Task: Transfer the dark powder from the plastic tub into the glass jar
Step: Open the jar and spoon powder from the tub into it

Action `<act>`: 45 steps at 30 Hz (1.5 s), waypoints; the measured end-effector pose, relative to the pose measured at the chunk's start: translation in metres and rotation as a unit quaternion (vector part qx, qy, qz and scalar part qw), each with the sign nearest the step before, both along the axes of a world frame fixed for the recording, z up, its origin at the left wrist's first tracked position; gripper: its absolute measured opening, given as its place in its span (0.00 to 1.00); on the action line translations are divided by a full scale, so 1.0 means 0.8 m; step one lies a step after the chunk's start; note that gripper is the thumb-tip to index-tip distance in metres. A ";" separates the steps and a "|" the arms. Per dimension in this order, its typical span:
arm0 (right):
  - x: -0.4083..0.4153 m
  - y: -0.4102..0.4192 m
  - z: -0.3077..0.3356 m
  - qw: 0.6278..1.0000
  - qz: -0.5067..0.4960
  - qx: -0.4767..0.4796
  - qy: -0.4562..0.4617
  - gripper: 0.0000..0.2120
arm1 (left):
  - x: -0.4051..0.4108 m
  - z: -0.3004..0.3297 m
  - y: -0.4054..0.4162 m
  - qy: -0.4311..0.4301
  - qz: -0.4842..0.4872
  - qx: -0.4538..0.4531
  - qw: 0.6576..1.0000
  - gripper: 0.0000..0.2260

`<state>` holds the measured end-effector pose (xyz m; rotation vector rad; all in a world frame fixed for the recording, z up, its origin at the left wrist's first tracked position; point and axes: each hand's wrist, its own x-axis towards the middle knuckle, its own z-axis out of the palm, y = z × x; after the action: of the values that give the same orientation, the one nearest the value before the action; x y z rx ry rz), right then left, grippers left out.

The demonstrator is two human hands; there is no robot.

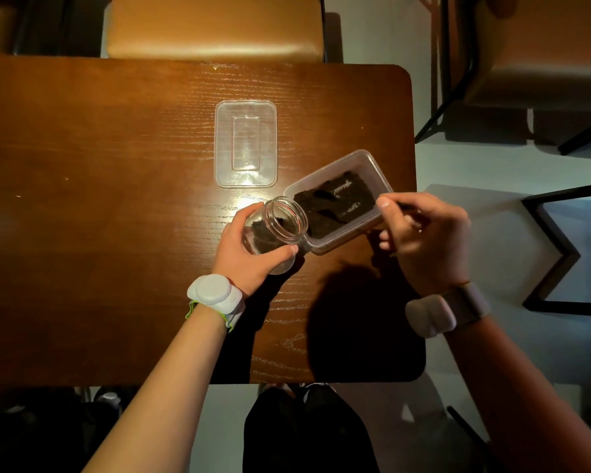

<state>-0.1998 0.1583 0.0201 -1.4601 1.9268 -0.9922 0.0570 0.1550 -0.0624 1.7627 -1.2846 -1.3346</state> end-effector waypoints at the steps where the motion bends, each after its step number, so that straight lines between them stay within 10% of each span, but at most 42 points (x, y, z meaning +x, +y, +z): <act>1: -0.007 -0.004 -0.002 1.000 0.002 -0.007 0.028 0.06 | 0.000 0.000 0.000 0.001 0.002 0.000 1.000 0.39; 6: -0.045 -0.031 -0.023 0.987 0.012 0.098 0.127 0.12 | 0.003 0.001 0.000 0.000 0.002 0.003 1.000 0.39; 12: -0.038 -0.015 -0.044 0.977 -0.099 0.168 -0.086 0.04 | 0.005 0.000 -0.001 0.000 0.007 0.007 1.000 0.39; 19: -0.007 0.021 -0.053 0.989 0.031 0.140 0.039 0.06 | 0.000 0.001 -0.001 -0.001 -0.006 0.017 1.000 0.40; 33: 0.024 0.045 -0.046 0.899 -0.146 0.263 -0.318 0.08 | 0.007 0.007 -0.008 0.015 -0.001 0.013 1.000 0.40; 45: 0.002 0.040 -0.048 0.809 -0.204 0.318 -0.451 0.05 | 0.010 0.007 0.002 -0.012 -0.022 0.014 1.000 0.41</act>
<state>-0.1982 0.1899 -0.0185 -0.0981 1.5687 -0.8406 0.0647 0.1568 -0.0564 1.7836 -1.3297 -1.3656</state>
